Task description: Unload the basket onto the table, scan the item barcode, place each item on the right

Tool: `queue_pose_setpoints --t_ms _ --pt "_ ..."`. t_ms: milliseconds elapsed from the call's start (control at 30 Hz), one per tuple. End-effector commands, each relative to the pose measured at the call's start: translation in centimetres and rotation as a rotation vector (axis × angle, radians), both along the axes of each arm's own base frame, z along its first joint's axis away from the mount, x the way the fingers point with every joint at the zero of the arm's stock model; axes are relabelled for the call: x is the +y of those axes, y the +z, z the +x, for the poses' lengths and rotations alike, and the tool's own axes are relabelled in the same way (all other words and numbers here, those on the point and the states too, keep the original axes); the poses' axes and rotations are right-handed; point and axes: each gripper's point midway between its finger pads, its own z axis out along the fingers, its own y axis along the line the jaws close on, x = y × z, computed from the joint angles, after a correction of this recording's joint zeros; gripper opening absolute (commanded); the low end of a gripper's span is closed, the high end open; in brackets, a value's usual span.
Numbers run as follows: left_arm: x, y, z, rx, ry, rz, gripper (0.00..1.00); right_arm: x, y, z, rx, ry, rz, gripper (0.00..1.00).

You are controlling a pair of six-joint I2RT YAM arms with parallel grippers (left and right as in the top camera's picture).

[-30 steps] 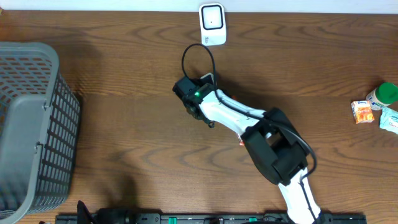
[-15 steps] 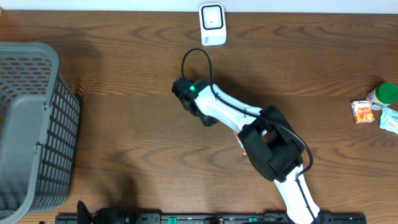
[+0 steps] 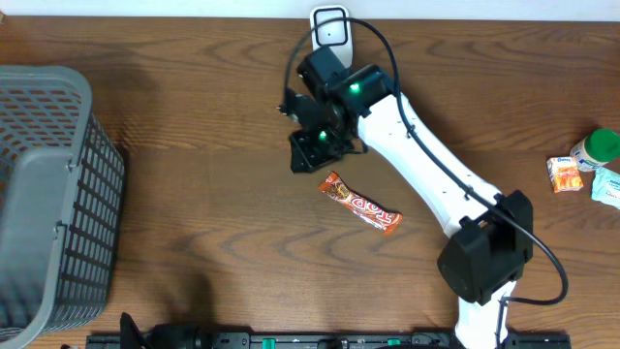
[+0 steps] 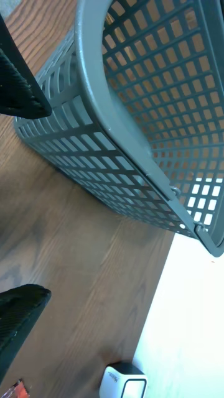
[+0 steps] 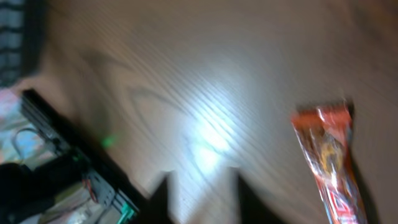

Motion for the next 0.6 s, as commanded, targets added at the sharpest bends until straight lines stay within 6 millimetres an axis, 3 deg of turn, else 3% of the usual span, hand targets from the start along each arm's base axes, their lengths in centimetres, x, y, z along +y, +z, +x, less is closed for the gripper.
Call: queue_pose_setpoints --t_ms 0,133,267,367,567 --pt "-0.2 0.0 0.1 -0.002 -0.011 -0.004 0.85 -3.0 -2.7 -0.8 0.069 -0.11 -0.197 0.68" --pt "-0.2 0.0 0.1 -0.002 -0.011 -0.004 0.85 -6.1 -2.0 -2.9 0.241 -0.237 -0.272 0.66" --pt "-0.2 0.0 0.1 -0.002 -0.011 -0.004 0.85 -7.8 -1.3 -2.7 0.412 -0.37 -0.183 0.61" --pt "-0.2 0.0 0.1 -0.002 -0.011 -0.004 0.85 -10.1 -1.7 -1.8 0.447 -0.448 -0.191 0.59" --pt "-0.2 0.0 0.1 -0.002 -0.011 -0.004 0.86 -16.8 -1.3 -2.7 0.402 -0.593 -0.299 0.58"
